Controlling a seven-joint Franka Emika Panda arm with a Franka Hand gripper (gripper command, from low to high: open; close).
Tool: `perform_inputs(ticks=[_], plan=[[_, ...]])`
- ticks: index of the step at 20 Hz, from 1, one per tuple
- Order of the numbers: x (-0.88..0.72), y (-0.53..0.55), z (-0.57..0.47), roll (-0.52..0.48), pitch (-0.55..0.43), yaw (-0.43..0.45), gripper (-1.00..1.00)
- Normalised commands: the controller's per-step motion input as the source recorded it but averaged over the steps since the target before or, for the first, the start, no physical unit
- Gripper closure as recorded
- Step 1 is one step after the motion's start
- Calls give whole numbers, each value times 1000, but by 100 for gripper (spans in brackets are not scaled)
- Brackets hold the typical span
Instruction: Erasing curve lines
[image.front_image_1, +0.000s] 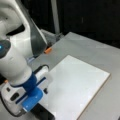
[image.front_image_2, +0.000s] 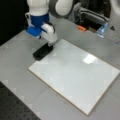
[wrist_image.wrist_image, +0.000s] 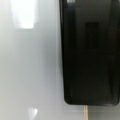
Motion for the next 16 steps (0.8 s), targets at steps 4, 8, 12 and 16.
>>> perform_inputs(ticks=[4,8,12,16], plan=[[-109,-43,277,-70,161,152,-100],[-47,19,332,-221,165,126,-100],[-42,171,371,-208,155,90,-100],[-16,186,196,-115,159,55,-100]])
